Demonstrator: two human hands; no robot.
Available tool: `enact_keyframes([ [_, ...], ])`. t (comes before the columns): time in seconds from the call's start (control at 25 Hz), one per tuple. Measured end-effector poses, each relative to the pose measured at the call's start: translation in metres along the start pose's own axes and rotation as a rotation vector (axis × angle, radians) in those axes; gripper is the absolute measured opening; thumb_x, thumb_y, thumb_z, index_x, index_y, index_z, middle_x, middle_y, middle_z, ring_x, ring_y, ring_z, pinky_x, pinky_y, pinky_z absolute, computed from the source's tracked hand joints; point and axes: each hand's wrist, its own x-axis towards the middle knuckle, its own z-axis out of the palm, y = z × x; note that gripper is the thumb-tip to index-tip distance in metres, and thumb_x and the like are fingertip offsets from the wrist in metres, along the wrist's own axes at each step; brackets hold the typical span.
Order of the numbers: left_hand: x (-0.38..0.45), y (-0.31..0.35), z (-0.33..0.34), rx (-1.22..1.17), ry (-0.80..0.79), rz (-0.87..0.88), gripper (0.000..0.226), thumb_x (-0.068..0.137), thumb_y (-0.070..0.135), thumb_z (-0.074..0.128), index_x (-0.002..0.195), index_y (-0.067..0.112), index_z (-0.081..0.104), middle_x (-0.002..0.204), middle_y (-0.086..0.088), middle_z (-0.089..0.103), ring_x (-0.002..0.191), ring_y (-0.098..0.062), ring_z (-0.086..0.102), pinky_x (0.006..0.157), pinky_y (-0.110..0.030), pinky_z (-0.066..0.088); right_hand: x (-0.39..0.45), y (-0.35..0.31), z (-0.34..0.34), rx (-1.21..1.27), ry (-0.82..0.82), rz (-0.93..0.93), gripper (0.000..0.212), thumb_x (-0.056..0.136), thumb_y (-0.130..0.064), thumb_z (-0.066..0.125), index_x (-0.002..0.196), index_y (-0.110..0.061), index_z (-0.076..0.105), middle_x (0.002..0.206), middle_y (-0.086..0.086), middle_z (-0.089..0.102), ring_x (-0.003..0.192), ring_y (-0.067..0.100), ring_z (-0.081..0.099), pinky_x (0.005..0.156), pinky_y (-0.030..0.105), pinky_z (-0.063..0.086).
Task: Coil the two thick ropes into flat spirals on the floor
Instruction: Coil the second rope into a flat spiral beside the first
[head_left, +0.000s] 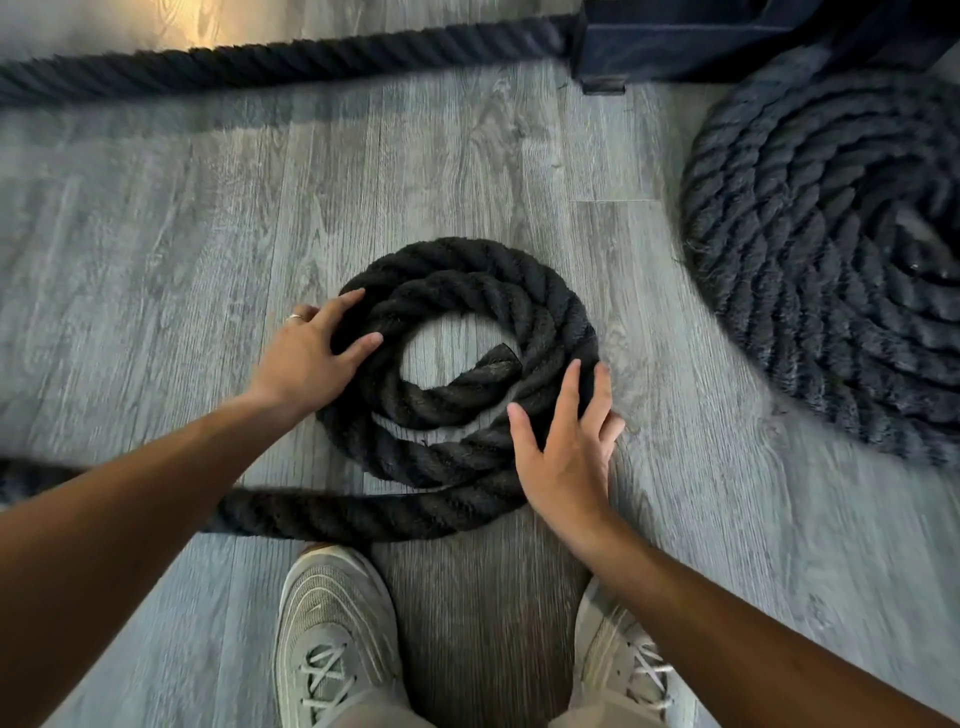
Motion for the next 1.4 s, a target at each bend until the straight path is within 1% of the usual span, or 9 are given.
enact_keyframes([
  [0.24,-0.031,-0.008,0.01,-0.036,0.088,-0.124,0.068,0.089,0.061,0.061,0.149,0.037,0.039,0.128,-0.023,0.056,0.112,-0.04,0.061,0.096,-0.043,0.046,0.066,-0.002,-0.034,0.07,-0.163,-0.171,0.083,0.095,-0.059,0.053,0.162,-0.032,0.011,0.165,-0.02,-0.007,0.15,0.029,0.003,0.117,0.056,0.025],
  [0.36,-0.064,-0.018,0.021,-0.15,0.085,-0.163,0.067,0.09,0.061,0.06,0.148,0.035,0.04,0.126,-0.013,0.064,0.11,-0.031,0.063,0.093,-0.042,0.047,0.11,-0.014,-0.05,0.008,-0.182,-0.193,0.085,0.092,-0.06,0.058,0.161,-0.032,0.017,0.167,-0.008,0.008,0.152,0.026,0.009,0.119,0.054,0.026],
  [0.48,-0.088,-0.017,0.028,-0.203,0.061,-0.165,0.056,0.091,0.063,0.057,0.139,0.038,0.046,0.095,0.002,0.072,0.08,-0.016,0.066,0.07,-0.034,0.046,0.129,-0.024,-0.052,-0.015,-0.127,-0.027,0.09,0.086,-0.073,0.055,0.159,-0.032,0.024,0.161,0.005,0.029,0.148,0.033,0.022,0.117,0.055,0.026],
  [0.6,-0.076,-0.025,0.018,-0.168,0.112,-0.099,0.037,0.093,0.066,0.048,0.118,0.038,0.049,0.069,0.007,0.068,0.058,-0.01,0.065,0.056,-0.03,0.042,0.111,-0.021,-0.044,0.098,-0.071,0.081,0.082,0.09,-0.07,0.051,0.158,-0.033,0.023,0.164,0.005,0.026,0.151,0.033,0.019,0.119,0.056,0.023],
  [0.72,-0.038,-0.035,0.002,-0.299,0.176,-0.189,0.045,0.094,0.057,0.057,0.129,0.03,0.047,0.082,0.003,0.071,0.068,-0.011,0.07,0.062,-0.034,0.052,0.067,-0.002,-0.034,0.362,0.022,0.218,0.072,0.094,-0.058,0.053,0.156,-0.03,0.029,0.157,0.003,0.035,0.142,0.032,0.036,0.112,0.05,0.036],
  [0.84,-0.004,-0.031,-0.007,-0.594,0.035,-0.26,0.054,0.093,0.047,0.066,0.141,0.028,0.049,0.108,-0.002,0.07,0.088,-0.017,0.072,0.075,-0.036,0.059,0.018,0.012,-0.022,0.413,0.02,0.307,0.067,0.095,-0.053,0.055,0.153,-0.029,0.032,0.149,0.004,0.044,0.132,0.029,0.048,0.103,0.042,0.042],
  [0.92,0.009,-0.026,-0.007,-0.596,-0.009,-0.232,0.048,0.092,0.042,0.07,0.135,0.029,0.055,0.106,0.001,0.071,0.081,-0.009,0.072,0.062,-0.024,0.056,0.009,0.013,-0.019,0.394,-0.017,0.295,0.068,0.096,-0.051,0.056,0.155,-0.03,0.029,0.151,0.004,0.043,0.134,0.028,0.046,0.108,0.044,0.041],
  [1.2,-0.017,-0.024,0.004,-0.584,0.042,-0.407,0.042,0.092,0.032,0.073,0.119,0.016,0.046,0.11,-0.013,0.069,0.082,-0.023,0.072,0.05,-0.033,0.058,0.092,-0.008,-0.048,0.402,-0.157,0.179,0.055,0.093,-0.027,0.065,0.146,-0.03,0.049,0.135,0.002,0.057,0.122,0.024,0.058,0.107,0.041,0.047],
  [1.4,-0.07,-0.027,0.009,-0.557,-0.265,-0.538,0.053,0.073,0.052,0.083,0.094,0.007,0.064,0.084,-0.014,0.076,0.057,-0.016,0.072,0.051,-0.027,0.057,0.142,-0.036,-0.059,0.328,0.0,0.098,0.034,0.087,-0.031,0.074,0.12,-0.026,0.067,0.105,-0.012,0.068,0.105,0.014,0.066,0.094,0.029,0.051],
])
